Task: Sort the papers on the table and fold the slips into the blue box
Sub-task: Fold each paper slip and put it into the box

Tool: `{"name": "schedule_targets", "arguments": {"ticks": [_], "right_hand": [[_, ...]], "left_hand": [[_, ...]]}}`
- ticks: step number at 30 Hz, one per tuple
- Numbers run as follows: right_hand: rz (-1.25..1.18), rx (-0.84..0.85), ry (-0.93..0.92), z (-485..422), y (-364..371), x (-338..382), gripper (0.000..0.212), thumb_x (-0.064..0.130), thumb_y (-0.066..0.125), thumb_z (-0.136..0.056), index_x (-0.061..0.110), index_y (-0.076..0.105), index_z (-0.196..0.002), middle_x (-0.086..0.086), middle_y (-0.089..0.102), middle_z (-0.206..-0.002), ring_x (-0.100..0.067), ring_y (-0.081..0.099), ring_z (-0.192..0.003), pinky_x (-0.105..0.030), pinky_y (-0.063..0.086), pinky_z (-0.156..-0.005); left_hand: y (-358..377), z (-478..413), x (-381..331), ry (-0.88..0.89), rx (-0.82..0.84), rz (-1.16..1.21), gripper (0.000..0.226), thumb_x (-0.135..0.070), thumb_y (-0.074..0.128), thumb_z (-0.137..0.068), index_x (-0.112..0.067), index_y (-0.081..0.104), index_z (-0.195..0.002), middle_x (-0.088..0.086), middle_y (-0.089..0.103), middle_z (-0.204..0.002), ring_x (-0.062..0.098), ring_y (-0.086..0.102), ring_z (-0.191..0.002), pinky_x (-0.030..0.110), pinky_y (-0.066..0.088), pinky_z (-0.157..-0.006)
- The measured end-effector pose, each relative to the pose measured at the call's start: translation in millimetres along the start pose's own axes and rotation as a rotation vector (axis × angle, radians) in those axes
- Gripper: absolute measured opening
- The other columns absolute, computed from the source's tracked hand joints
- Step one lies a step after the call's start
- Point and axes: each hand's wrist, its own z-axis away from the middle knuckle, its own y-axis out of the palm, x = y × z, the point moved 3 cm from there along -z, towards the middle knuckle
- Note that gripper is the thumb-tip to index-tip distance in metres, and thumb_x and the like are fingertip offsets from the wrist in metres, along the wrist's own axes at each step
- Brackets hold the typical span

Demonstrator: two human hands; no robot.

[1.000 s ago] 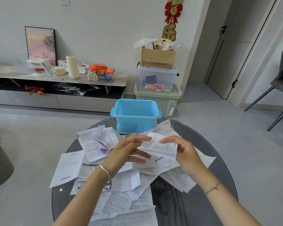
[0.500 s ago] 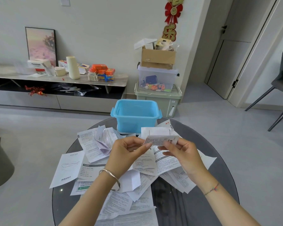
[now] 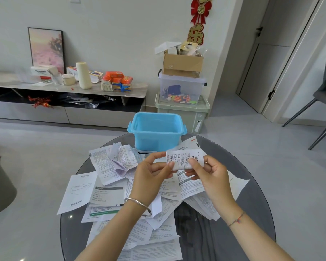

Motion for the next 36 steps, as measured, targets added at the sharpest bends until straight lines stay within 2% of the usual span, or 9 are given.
{"name": "schedule_targets", "arguments": {"ticks": [5,10,14,17,22,25,28,31,36], "right_hand": [[-0.062,-0.057,0.056,-1,1,-1,0.024,0.021,0.068,-0.084,0.013,0.050,-0.098,-0.007,0.072,-0.069,-0.016,0.066,-0.055,-0.019,0.050,-0.050],[-0.067,0.040,0.157,-3,2,-6,0.016,0.026,0.063,-0.088,0.011,0.065,-0.094,-0.005,0.063,-0.060,-0.010,0.056,-0.050,-0.017,0.044,-0.047],[-0.034,0.022,0.117,-1,2,-6,0.022,0.023,0.064,-0.087,0.002,0.064,-0.092,-0.010,0.061,-0.061,-0.009,0.053,-0.049,-0.017,0.042,-0.048],[-0.040,0.045,0.116,0,5,-7,0.022,0.025,0.065,-0.086,0.004,0.064,-0.093,-0.005,0.060,-0.060,-0.010,0.052,-0.051,-0.017,0.042,-0.048],[-0.045,0.100,0.193,1,11,-10,0.023,0.030,0.062,-0.088,0.009,0.064,-0.098,0.000,0.056,-0.058,-0.009,0.049,-0.051,-0.015,0.040,-0.046],[-0.010,0.129,0.198,0,10,-11,0.023,0.032,0.059,-0.091,0.010,0.065,-0.090,-0.003,0.055,-0.062,-0.012,0.049,-0.056,-0.015,0.039,-0.048],[0.055,0.200,0.152,3,17,-11,0.033,0.030,0.055,-0.094,0.002,0.059,-0.076,0.001,0.050,-0.054,-0.009,0.043,-0.051,-0.017,0.036,-0.049],[0.071,0.202,0.105,5,20,-13,0.036,0.028,0.054,-0.095,-0.004,0.057,-0.078,0.004,0.041,-0.050,-0.007,0.035,-0.048,-0.017,0.032,-0.048],[-0.018,0.164,0.090,-1,13,-7,0.032,0.021,0.053,-0.096,0.007,0.051,-0.067,0.006,0.035,-0.047,-0.006,0.029,-0.044,-0.016,0.028,-0.045]], "left_hand": [[3,1,0,-0.022,0.003,0.021,0.017,-0.006,0.066,-0.084,-0.020,0.064,-0.092,-0.003,0.075,-0.078,0.012,0.072,-0.072,0.017,0.055,-0.065],[1,0,4,-0.093,0.018,0.018,0.012,-0.006,0.068,-0.083,-0.011,0.065,-0.094,0.001,0.075,-0.076,0.014,0.072,-0.071,0.018,0.056,-0.063],[-4,-2,9,-0.175,0.055,-0.093,0.012,-0.012,0.074,-0.079,-0.004,0.067,-0.085,0.008,0.073,-0.070,0.014,0.071,-0.065,0.018,0.055,-0.059],[-5,-2,9,-0.188,0.041,-0.088,0.019,-0.012,0.075,-0.077,0.002,0.068,-0.087,0.011,0.073,-0.072,0.015,0.071,-0.064,0.018,0.056,-0.060],[-1,2,9,-0.250,-0.048,0.078,0.009,-0.009,0.075,-0.076,-0.010,0.066,-0.075,0.008,0.073,-0.068,0.013,0.070,-0.061,0.016,0.055,-0.058],[1,3,12,-0.291,-0.082,0.153,0.010,-0.007,0.075,-0.076,-0.007,0.066,-0.080,0.007,0.073,-0.070,0.012,0.070,-0.061,0.015,0.054,-0.057],[4,3,14,-0.290,-0.067,0.150,0.018,-0.007,0.075,-0.077,0.001,0.064,-0.089,0.007,0.072,-0.069,0.011,0.068,-0.059,0.015,0.053,-0.056],[5,4,15,-0.293,-0.061,0.134,0.023,-0.007,0.073,-0.080,0.006,0.063,-0.096,0.006,0.071,-0.066,0.010,0.067,-0.056,0.015,0.053,-0.056],[0,0,9,-0.296,-0.027,0.096,0.012,-0.010,0.073,-0.079,0.000,0.067,-0.084,0.005,0.071,-0.065,0.008,0.066,-0.055,0.014,0.053,-0.057]]}}
